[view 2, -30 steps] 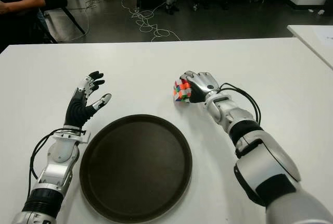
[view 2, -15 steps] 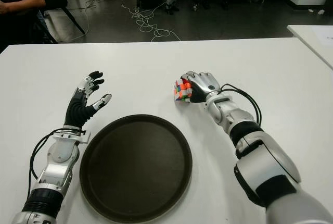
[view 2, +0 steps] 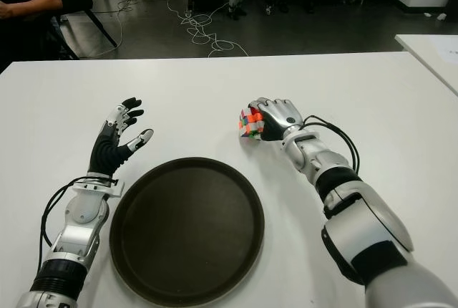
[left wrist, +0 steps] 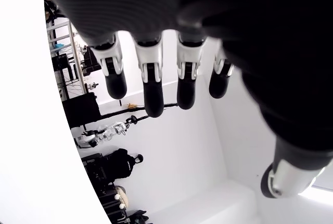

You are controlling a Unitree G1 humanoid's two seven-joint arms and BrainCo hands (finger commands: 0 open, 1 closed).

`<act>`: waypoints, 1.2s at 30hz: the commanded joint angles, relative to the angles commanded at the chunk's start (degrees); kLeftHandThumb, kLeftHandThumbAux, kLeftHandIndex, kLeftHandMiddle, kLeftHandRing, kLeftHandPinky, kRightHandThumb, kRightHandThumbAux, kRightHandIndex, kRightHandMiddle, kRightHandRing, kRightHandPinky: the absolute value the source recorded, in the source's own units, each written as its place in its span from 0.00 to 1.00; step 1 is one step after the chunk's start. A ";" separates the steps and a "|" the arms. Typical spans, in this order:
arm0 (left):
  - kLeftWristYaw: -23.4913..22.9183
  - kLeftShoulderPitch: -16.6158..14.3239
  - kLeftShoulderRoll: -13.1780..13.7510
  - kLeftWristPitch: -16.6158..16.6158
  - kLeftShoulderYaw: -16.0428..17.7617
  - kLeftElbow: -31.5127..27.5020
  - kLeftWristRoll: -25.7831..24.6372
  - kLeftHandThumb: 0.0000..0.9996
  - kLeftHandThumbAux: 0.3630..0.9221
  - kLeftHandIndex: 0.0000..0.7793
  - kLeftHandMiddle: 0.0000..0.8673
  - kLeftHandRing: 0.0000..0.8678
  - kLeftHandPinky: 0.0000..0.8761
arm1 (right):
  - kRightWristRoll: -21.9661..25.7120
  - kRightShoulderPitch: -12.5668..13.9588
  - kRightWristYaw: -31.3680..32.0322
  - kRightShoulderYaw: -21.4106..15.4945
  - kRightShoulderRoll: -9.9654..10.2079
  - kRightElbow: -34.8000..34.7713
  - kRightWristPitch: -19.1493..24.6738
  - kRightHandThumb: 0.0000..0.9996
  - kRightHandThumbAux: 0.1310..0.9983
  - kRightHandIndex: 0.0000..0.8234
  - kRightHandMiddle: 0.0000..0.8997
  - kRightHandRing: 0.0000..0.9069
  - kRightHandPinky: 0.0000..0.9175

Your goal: Pick up the Rubik's Cube and put it in the plate

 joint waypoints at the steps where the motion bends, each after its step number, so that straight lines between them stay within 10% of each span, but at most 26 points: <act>1: 0.00 0.00 0.00 0.00 0.00 -0.01 -0.01 0.10 0.41 0.12 0.19 0.18 0.13 | -0.03 -0.02 -0.11 0.03 0.00 -0.01 0.01 0.69 0.70 0.50 0.53 0.56 0.57; 23: 0.44 -0.88 -0.14 -0.37 0.17 1.63 0.00 0.09 0.44 0.13 0.20 0.19 0.14 | 0.10 4.60 -1.47 -3.62 -5.72 -20.68 0.43 0.69 0.70 0.51 0.63 0.62 0.58; 36: 1.09 -1.84 -0.13 -0.61 0.20 3.37 -0.04 0.09 0.39 0.12 0.20 0.18 0.12 | -0.17 17.36 -3.73 -10.09 -10.67 -47.04 -1.69 0.69 0.70 0.51 0.63 0.63 0.62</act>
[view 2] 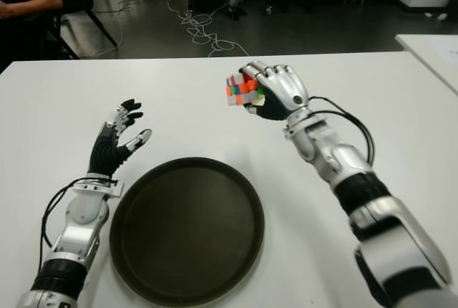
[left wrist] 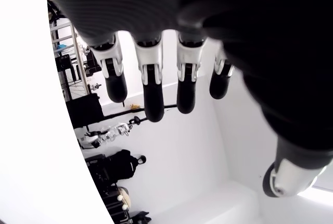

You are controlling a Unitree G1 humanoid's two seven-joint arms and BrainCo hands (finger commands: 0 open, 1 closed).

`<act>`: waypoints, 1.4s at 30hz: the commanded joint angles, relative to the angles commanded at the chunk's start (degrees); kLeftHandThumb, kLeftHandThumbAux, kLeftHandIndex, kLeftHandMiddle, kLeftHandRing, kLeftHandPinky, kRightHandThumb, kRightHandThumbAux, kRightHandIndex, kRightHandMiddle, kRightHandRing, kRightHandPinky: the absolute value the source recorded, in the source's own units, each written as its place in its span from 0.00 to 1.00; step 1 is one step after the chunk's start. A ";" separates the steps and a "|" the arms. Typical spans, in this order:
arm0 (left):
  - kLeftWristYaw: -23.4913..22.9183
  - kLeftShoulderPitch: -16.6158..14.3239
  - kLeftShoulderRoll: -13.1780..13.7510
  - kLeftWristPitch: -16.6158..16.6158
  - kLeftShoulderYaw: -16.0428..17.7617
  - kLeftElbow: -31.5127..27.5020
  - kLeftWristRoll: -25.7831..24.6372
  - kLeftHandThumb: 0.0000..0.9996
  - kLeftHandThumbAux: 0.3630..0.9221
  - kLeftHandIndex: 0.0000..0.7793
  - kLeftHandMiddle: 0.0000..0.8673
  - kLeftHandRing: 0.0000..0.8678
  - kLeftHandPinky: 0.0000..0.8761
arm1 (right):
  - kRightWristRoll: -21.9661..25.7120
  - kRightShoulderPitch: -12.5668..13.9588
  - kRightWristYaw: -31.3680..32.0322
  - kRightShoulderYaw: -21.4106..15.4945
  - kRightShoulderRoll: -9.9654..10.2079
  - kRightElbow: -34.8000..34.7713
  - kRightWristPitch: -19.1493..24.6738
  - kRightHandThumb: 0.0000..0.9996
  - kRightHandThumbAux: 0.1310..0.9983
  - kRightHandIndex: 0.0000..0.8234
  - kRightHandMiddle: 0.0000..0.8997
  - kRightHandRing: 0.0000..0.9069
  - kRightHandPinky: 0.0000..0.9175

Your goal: Pick up the Rubik's Cube and put it in the plate

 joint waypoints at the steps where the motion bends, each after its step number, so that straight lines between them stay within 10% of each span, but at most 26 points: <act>1: -0.01 -0.06 0.02 -0.02 0.00 0.09 -0.01 0.09 0.39 0.12 0.20 0.18 0.12 | -0.08 0.62 -0.02 -0.30 0.03 -1.01 -0.05 0.69 0.70 0.51 0.63 0.64 0.63; 14: -0.17 -0.54 0.23 -0.45 -0.23 0.69 0.17 0.07 0.42 0.12 0.19 0.17 0.13 | 6.39 9.60 6.98 -2.83 0.64 -12.88 -7.92 0.69 0.70 0.51 0.73 0.75 0.76; 23: -0.61 -0.75 0.36 -0.58 -0.21 1.03 -0.17 0.06 0.40 0.13 0.19 0.18 0.13 | 25.87 9.78 32.87 -0.36 -3.44 -14.93 -13.85 0.69 0.69 0.52 0.77 0.77 0.76; 29: 0.09 -0.69 0.08 -0.42 -0.04 0.95 0.02 0.07 0.41 0.13 0.19 0.18 0.14 | 41.34 7.14 54.00 0.62 -9.44 -21.02 -9.46 0.69 0.69 0.52 0.79 0.78 0.77; 42: 0.44 -0.56 0.30 -0.05 -0.17 0.77 0.73 0.07 0.39 0.13 0.19 0.17 0.10 | 62.78 6.09 78.07 -1.36 -9.51 -22.39 2.81 0.69 0.70 0.52 0.84 0.84 0.83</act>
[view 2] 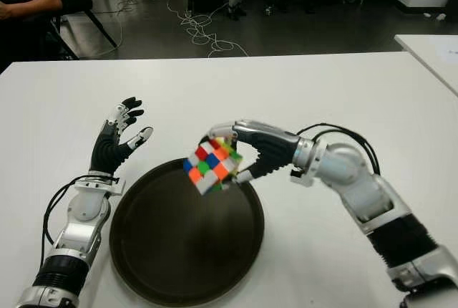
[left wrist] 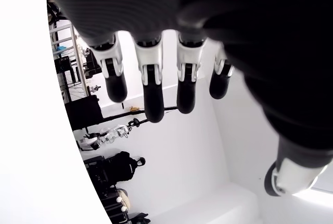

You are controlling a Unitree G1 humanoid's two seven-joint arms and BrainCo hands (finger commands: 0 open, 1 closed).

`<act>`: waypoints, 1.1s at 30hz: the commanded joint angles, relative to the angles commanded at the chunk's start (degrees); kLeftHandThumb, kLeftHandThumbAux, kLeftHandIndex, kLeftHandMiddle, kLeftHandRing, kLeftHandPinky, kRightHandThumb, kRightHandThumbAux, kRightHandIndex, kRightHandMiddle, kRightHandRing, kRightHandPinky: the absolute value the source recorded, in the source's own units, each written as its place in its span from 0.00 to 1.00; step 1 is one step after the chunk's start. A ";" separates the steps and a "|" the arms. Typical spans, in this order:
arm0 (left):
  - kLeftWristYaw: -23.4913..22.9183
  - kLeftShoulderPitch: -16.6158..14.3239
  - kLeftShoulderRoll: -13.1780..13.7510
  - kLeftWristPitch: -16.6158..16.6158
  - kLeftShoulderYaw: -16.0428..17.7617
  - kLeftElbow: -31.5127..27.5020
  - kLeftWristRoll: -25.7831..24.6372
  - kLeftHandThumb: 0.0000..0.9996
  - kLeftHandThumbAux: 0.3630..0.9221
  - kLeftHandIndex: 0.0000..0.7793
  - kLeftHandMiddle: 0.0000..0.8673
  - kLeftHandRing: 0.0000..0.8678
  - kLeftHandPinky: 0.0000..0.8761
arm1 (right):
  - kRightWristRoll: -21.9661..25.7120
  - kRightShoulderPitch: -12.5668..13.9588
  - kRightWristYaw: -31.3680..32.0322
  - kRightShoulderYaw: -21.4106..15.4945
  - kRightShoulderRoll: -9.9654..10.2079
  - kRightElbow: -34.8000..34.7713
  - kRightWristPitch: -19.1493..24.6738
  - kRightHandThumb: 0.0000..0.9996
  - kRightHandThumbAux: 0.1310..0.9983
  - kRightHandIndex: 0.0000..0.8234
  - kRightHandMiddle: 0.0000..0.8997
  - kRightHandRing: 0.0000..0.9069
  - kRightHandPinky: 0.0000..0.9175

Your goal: Pick up the Rubik's Cube and put it in the plate

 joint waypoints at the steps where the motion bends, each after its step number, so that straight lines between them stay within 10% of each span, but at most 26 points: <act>1: -0.03 0.02 0.00 -0.03 -0.02 -0.03 0.00 0.07 0.39 0.13 0.19 0.17 0.11 | 0.72 -0.15 1.23 -0.22 0.04 -0.03 0.94 0.69 0.70 0.53 0.84 0.84 0.83; 13: 0.03 0.45 -0.23 0.97 -0.15 -1.34 0.44 0.06 0.40 0.13 0.19 0.17 0.10 | 2.70 -2.24 10.74 -3.41 2.85 2.22 8.02 0.69 0.69 0.53 0.86 0.86 0.84; 33: 0.00 0.47 -0.44 0.60 0.00 -1.18 0.02 0.09 0.43 0.13 0.19 0.18 0.14 | -2.71 -1.41 10.74 -5.05 7.98 3.97 5.99 0.68 0.69 0.53 0.85 0.85 0.83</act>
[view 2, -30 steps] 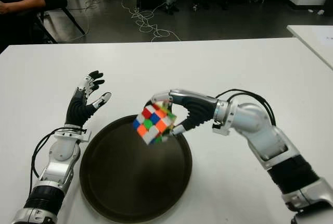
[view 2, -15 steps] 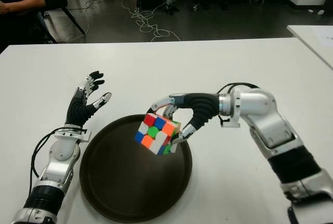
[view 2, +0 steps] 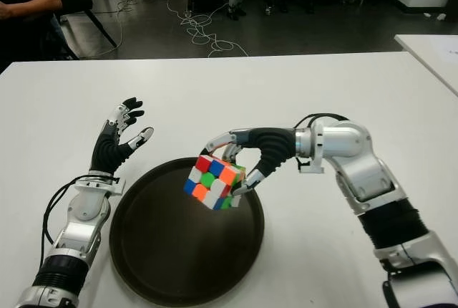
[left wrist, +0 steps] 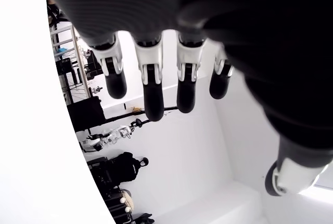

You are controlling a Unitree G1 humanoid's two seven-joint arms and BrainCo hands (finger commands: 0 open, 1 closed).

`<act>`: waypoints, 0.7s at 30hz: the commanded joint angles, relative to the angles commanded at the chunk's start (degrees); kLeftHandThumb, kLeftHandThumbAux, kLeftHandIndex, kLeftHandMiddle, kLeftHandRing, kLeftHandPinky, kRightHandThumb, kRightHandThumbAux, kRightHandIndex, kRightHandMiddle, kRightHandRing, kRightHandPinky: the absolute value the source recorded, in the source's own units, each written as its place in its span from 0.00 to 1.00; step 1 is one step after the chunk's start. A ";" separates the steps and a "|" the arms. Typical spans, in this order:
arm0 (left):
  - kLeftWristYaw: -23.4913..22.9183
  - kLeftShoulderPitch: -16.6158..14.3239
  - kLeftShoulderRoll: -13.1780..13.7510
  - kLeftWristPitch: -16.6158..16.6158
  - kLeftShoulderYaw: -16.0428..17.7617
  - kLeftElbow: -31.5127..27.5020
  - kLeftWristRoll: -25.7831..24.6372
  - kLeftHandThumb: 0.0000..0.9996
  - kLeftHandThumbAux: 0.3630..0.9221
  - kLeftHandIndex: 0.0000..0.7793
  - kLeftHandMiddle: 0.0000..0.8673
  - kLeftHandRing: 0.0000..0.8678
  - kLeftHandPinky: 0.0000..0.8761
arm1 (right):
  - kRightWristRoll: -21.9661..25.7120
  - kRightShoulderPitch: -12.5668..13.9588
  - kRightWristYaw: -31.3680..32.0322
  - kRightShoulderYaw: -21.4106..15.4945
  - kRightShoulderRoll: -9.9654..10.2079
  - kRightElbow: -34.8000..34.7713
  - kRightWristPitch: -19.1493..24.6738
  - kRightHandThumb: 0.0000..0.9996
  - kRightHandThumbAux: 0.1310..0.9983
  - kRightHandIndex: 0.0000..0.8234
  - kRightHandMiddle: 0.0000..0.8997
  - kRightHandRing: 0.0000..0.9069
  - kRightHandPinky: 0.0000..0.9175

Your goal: Pick up the Rubik's Cube and put it in the plate

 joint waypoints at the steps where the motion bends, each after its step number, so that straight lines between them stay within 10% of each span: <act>1: -0.07 0.00 0.00 0.02 -0.01 -0.03 -0.05 0.09 0.42 0.13 0.19 0.18 0.14 | -0.40 0.32 -0.72 -0.09 0.58 -0.10 -0.40 0.68 0.69 0.53 0.85 0.85 0.83; 14: 0.45 0.24 -0.32 -0.19 -0.22 -0.65 0.42 0.08 0.40 0.13 0.20 0.19 0.14 | -18.48 6.75 -19.65 0.69 8.00 -1.57 -12.13 0.69 0.69 0.52 0.80 0.80 0.79; 21: 0.75 0.23 -0.48 -0.11 -0.37 -0.75 0.51 0.09 0.44 0.13 0.20 0.18 0.13 | -26.76 7.38 -25.83 2.05 8.74 -0.86 -15.69 0.69 0.69 0.52 0.75 0.76 0.73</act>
